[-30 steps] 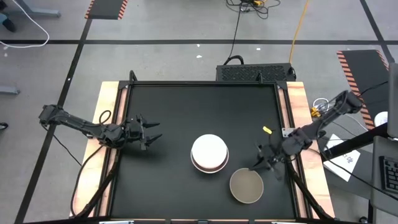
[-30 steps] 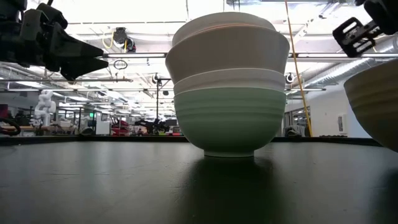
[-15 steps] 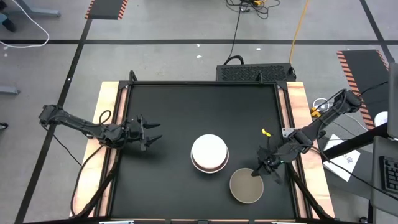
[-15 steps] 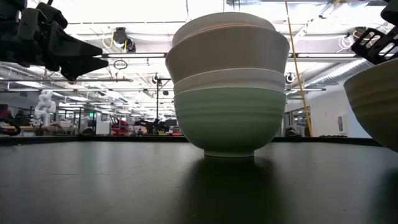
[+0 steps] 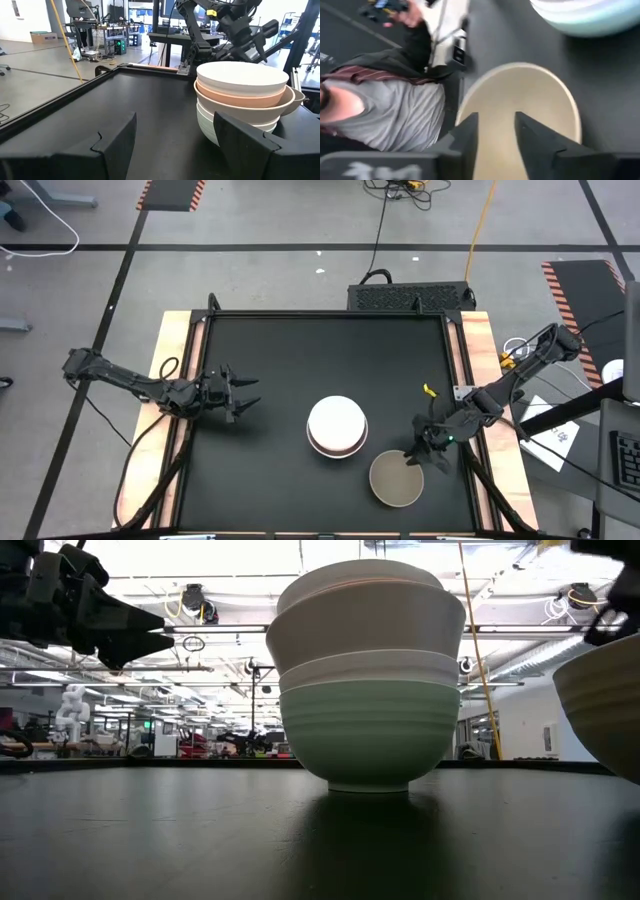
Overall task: Nest bowls inside each other
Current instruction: Stack the brown bowl on the white bowl
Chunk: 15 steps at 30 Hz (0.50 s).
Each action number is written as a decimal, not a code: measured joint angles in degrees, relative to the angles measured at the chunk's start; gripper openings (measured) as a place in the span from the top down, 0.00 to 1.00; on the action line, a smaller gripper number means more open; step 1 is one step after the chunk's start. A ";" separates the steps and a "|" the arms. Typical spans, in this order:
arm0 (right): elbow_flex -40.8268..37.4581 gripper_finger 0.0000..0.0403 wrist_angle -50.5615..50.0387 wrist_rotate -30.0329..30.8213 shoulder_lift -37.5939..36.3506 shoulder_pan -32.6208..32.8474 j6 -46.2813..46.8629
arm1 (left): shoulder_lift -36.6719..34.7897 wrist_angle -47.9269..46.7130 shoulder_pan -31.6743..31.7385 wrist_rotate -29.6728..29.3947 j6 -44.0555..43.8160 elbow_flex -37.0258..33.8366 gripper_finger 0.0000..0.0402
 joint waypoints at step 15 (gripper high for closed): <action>0.00 0.48 -11.80 -1.78 0.00 -3.96 13.09 | 0.00 -0.35 0.00 0.00 0.88 0.01 0.33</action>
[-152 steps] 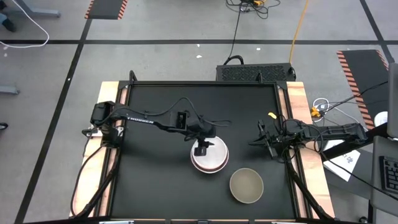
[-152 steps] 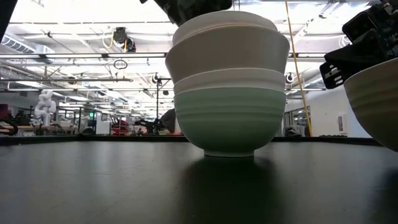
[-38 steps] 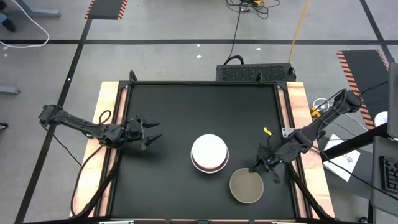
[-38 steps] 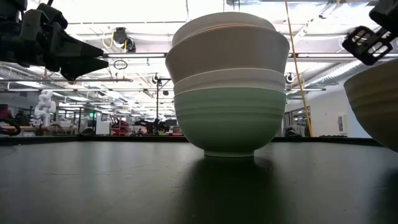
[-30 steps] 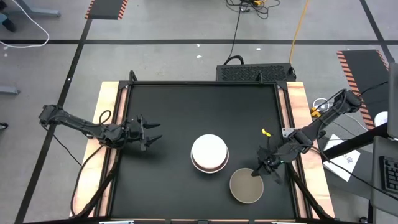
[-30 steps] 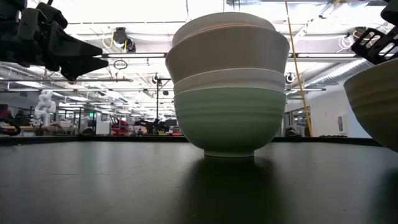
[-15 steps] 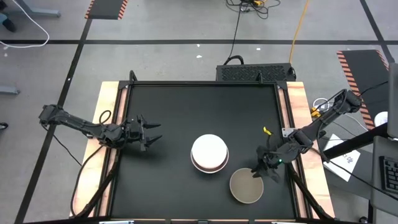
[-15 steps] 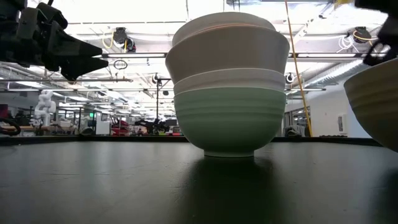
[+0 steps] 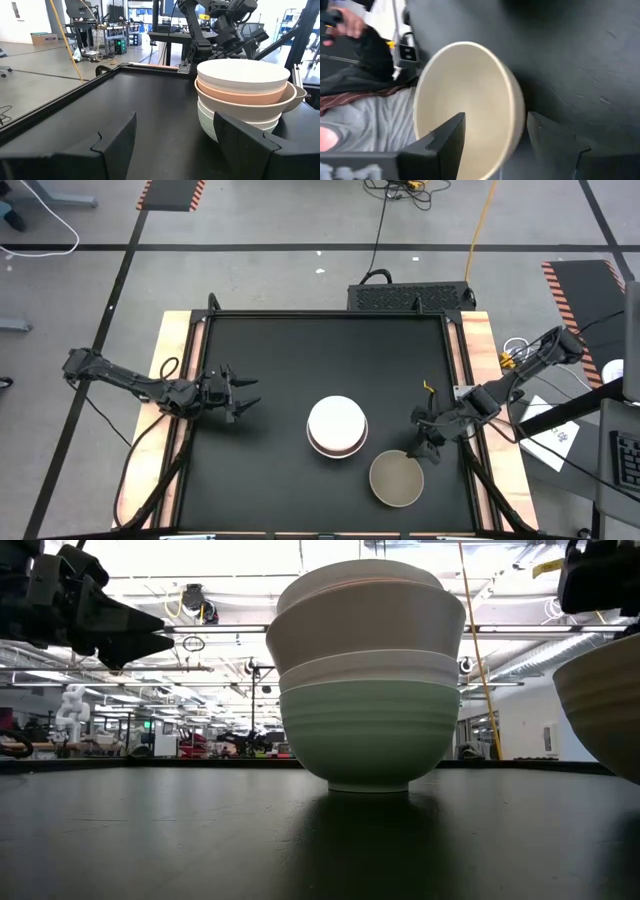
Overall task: Nest bowls inside each other
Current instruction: Stack the brown bowl on the white bowl
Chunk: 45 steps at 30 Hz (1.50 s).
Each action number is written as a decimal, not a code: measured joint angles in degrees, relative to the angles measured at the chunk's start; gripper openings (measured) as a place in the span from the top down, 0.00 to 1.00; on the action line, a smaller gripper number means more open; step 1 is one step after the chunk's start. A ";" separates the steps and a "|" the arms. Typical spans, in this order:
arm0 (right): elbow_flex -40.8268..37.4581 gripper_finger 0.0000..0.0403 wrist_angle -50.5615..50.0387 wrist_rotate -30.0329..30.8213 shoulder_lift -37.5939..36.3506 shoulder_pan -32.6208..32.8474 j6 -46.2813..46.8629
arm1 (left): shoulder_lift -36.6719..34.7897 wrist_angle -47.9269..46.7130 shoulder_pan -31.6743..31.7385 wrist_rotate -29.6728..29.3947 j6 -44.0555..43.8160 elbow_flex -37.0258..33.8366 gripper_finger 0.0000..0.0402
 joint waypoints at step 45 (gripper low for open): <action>0.00 0.99 1.96 -5.60 12.80 -4.55 -8.71 | 0.02 -2.21 -0.01 0.94 0.33 0.01 0.33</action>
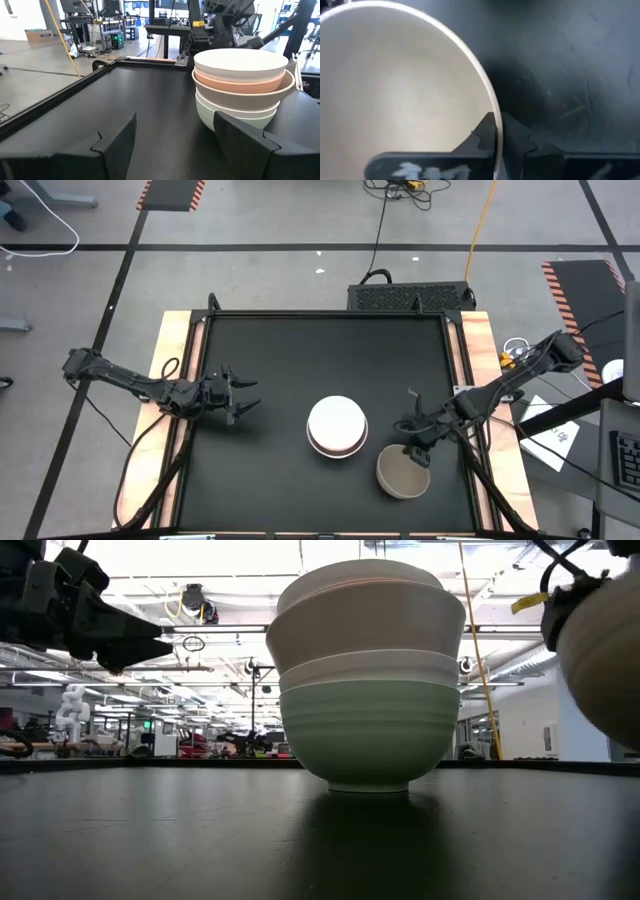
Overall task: Nest bowls inside each other
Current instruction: Stack the brown bowl on the white bowl
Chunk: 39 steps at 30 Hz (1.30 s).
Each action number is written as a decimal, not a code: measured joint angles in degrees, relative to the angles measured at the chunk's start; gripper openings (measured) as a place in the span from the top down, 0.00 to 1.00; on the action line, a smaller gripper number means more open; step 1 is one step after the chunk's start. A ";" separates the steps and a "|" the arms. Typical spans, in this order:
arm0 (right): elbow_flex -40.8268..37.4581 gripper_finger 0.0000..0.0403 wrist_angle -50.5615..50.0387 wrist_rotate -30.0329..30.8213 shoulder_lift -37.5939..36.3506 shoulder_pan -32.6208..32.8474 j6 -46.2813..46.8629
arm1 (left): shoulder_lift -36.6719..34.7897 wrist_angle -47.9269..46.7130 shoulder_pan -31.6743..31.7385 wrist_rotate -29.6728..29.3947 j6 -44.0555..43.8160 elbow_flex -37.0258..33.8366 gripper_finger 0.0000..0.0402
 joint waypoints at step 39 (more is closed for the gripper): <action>-2.56 1.00 -12.43 27.25 -41.51 0.36 -37.96 | -0.01 -1.72 0.01 -0.04 -0.23 0.00 0.33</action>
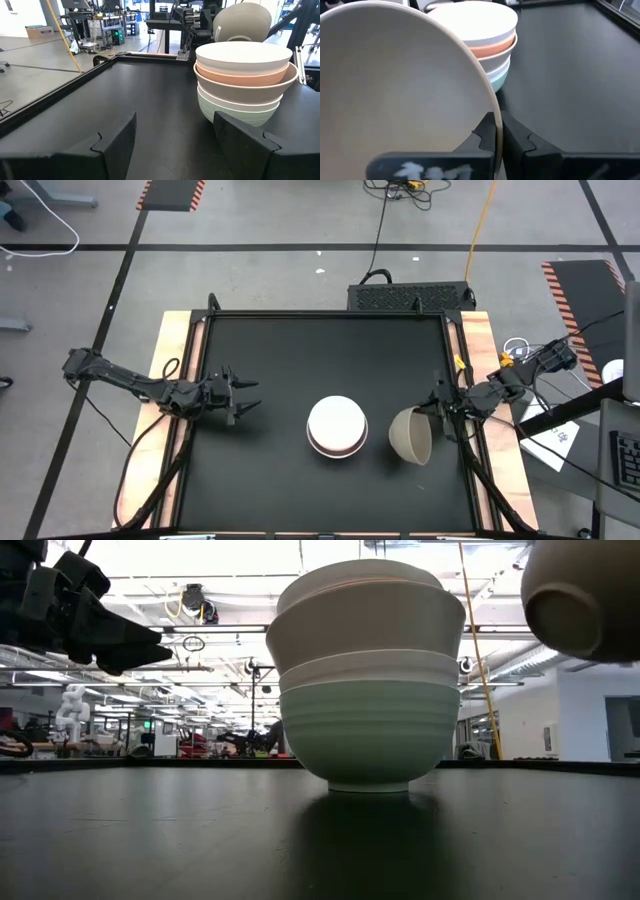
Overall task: Nest bowls inside each other
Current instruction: Stack the brown bowl on the white bowl
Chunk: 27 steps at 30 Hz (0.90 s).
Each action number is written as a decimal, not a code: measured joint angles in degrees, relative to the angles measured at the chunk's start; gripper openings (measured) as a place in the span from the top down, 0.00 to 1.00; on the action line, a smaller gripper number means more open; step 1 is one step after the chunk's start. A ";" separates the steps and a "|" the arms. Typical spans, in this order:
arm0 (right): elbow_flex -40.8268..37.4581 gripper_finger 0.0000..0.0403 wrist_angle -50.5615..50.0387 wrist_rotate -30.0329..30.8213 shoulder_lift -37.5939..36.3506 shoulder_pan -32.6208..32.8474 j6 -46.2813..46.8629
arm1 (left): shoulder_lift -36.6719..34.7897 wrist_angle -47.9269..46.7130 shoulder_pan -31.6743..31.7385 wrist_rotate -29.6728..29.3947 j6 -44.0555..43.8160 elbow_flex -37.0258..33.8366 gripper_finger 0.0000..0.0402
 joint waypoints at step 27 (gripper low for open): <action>6.24 1.00 15.92 -9.14 9.92 -11.90 -9.93 | 0.01 0.46 0.01 -0.04 1.38 0.00 0.33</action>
